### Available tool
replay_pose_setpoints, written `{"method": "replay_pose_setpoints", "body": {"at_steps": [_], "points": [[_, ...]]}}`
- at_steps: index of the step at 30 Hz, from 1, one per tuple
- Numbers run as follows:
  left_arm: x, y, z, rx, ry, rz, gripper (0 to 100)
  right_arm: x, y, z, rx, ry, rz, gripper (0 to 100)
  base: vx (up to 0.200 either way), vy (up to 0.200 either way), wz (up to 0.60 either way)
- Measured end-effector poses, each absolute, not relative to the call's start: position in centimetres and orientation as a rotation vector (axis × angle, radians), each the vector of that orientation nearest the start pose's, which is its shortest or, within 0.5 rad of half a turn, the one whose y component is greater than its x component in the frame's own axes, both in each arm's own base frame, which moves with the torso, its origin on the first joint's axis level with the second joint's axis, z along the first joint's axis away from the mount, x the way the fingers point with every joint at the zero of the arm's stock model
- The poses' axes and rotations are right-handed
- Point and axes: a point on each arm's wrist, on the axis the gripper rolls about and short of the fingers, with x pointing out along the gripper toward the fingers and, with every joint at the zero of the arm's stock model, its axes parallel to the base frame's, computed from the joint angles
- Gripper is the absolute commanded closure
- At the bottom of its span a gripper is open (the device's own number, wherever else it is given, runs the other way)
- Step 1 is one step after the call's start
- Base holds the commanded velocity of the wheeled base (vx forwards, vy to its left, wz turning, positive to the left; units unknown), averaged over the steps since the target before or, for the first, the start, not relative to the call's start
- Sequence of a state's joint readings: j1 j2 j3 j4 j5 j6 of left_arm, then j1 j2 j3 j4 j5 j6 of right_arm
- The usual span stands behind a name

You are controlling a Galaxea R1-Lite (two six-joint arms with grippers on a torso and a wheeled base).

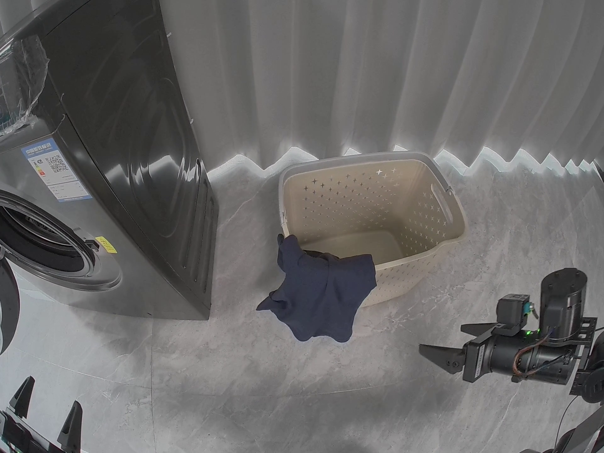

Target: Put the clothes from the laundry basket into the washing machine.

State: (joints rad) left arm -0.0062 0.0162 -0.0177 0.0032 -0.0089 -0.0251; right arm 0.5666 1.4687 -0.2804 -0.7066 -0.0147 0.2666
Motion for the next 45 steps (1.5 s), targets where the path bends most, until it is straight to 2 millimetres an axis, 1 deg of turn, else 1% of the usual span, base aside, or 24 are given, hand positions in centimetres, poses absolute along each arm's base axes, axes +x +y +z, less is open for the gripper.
{"method": "replay_pose_setpoints", "body": {"at_steps": [4, 9, 18, 24, 32, 36, 40, 45], "points": [[-2.3, 0.0, 8.0, -0.025, 0.002, -0.015, 0, 17.0, 11.5, 10.6, 0.094, 0.587, 0.489, 0, 0.000, 0.000, 0.00], [-2.3, 0.0, 8.0, -0.025, 0.002, -0.015, 0, 17.7, 12.2, 9.4, 0.076, 0.636, 0.487, 0, 0.000, 0.000, 0.00], [-2.3, 0.0, 8.0, -0.025, 0.002, -0.016, 0, 19.2, 14.5, 7.7, 0.076, 0.634, 0.516, 0, 0.000, 0.000, 0.00], [-2.3, 0.0, 8.0, -0.026, 0.001, -0.016, 0, 20.5, 16.7, 6.7, 0.078, 0.616, 0.516, 0, 0.000, 0.000, 0.00], [-2.3, 0.0, 8.0, -0.025, 0.002, -0.016, 0, 22.8, 19.8, 5.4, 0.092, 0.548, 0.526, 0, 0.000, 0.000, 0.00], [-2.3, 0.0, 8.0, -0.025, 0.002, -0.016, 0, 23.9, 21.0, 4.5, 0.099, 0.535, 0.532, 0, 0.000, 0.000, 0.00], [-2.3, 0.0, 8.0, -0.024, 0.002, -0.016, 0, 25.1, 22.1, 3.6, 0.120, 0.480, 0.537, 0, 0.000, 0.000, 0.00], [-2.3, 0.0, 8.0, -0.024, 0.002, -0.016, 0, 26.1, 23.1, 2.2, 0.122, 0.466, 0.534, 0, 0.000, 0.000, 0.00]]}}
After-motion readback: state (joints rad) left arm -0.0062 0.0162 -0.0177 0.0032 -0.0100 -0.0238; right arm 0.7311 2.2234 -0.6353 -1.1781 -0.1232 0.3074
